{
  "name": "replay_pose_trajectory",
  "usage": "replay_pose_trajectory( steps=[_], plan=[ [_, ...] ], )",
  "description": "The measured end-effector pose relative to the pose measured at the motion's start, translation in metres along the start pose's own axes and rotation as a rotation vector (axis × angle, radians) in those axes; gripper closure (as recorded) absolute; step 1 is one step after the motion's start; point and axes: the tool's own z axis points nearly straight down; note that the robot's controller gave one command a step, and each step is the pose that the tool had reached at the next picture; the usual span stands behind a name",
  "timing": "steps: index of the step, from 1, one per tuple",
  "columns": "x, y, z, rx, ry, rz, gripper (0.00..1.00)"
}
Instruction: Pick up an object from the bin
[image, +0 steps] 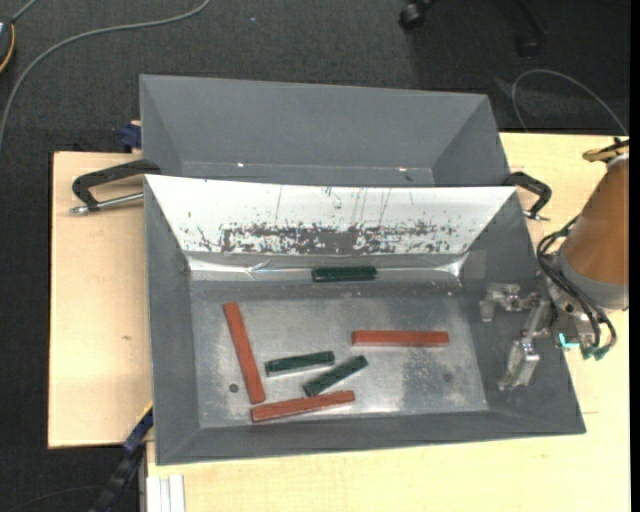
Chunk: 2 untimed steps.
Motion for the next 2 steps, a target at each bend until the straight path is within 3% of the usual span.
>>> replay_pose_trajectory(
  steps=[1, 2],
  plan=[
    [-0.0169, 0.0388, 0.0900, 0.001, -0.007, -0.017, 0.00],
    [-0.0168, 0.0387, 0.0902, 0.001, -0.006, -0.018, 1.00]
  ],
)
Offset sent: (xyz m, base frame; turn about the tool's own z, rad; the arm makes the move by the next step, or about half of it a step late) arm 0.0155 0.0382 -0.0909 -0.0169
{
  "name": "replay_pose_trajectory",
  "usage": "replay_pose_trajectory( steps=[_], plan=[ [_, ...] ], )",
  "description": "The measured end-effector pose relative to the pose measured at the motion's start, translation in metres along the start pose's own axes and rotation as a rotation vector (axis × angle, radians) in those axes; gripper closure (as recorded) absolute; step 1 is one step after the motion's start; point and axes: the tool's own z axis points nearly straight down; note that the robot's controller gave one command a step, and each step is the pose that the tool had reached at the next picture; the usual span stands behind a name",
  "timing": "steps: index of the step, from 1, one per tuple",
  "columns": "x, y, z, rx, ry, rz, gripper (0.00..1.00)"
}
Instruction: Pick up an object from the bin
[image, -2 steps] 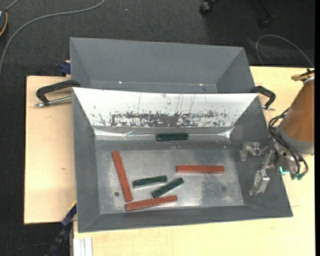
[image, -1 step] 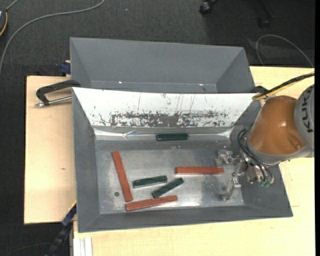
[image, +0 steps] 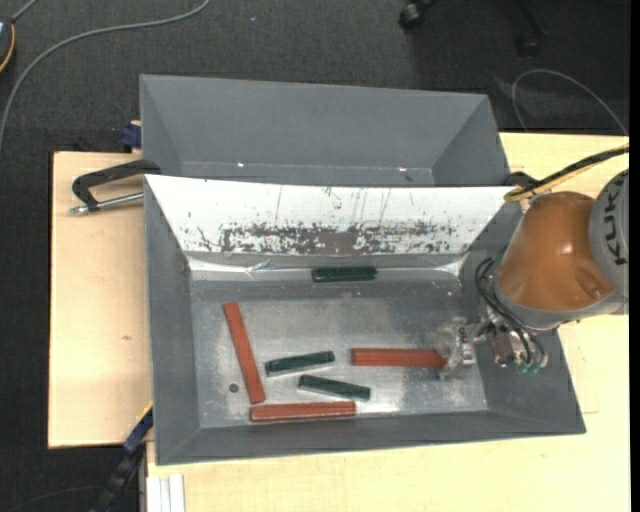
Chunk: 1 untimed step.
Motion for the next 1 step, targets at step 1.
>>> replay_pose_trajectory(
  steps=[1],
  plan=[
    [-0.0290, -0.0202, -0.1720, 0.005, -0.012, -0.223, 1.00]
  ],
)
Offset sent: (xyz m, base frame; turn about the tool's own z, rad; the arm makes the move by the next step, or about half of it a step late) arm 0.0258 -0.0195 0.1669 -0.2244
